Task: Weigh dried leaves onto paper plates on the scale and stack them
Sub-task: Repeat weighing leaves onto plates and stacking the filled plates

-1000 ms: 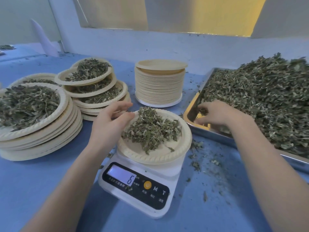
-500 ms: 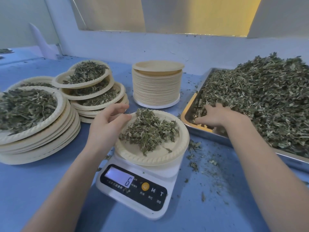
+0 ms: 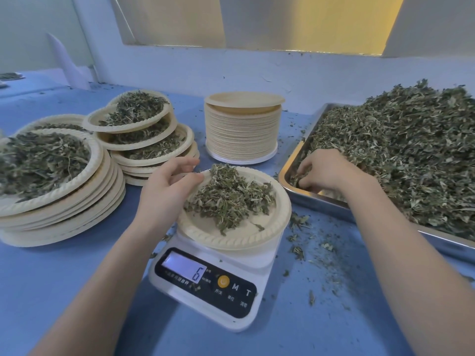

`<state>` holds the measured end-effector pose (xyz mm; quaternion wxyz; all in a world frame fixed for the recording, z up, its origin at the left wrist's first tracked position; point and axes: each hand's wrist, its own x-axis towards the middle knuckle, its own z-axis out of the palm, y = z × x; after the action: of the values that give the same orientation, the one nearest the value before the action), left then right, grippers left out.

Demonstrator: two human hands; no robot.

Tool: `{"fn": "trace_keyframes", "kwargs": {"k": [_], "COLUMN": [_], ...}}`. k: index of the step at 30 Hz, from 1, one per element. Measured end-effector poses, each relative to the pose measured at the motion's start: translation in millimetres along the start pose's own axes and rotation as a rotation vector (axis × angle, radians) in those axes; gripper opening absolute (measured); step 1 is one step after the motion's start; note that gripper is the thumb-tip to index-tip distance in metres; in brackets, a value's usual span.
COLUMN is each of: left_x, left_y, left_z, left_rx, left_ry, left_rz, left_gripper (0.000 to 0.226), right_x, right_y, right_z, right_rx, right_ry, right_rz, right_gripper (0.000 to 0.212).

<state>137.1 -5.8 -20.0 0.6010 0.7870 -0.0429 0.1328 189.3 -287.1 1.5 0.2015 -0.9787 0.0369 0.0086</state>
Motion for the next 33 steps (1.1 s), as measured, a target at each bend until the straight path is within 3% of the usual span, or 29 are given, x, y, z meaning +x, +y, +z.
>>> {"fn": "trace_keyframes", "kwargs": {"k": [5, 9, 13, 19, 33], "left_x": [-0.5, -0.2, -0.2, -1.1, -3.5], "left_y": [1.6, 2.1, 3.2, 6.2, 11.6], "left_z": [-0.9, -1.1, -2.9, -4.8, -4.3], "left_rx": [-0.027, -0.014, -0.018, -0.02, -0.002], "left_ry": [0.002, 0.006, 0.012, 0.012, -0.03], "left_rz": [-0.02, -0.031, -0.043, -0.068, -0.076], "left_gripper": [0.028, 0.025, 0.024, 0.026, 0.044], "right_x": [-17.6, -35.2, -49.8, -52.4, -51.4], "right_y": [-5.8, -38.6, -64.6, -64.5, -62.9], "right_z": [-23.8, -38.6, -41.1, -49.0, -48.2], "right_rx": [0.44, 0.601, 0.378, 0.147, 0.116], "right_ry": [0.065, 0.031, -0.209, -0.028, -0.112], "right_rz": [0.019, -0.19, -0.351, -0.373, -0.385], "right_gripper": [0.017, 0.02, 0.034, 0.04, 0.031]}}
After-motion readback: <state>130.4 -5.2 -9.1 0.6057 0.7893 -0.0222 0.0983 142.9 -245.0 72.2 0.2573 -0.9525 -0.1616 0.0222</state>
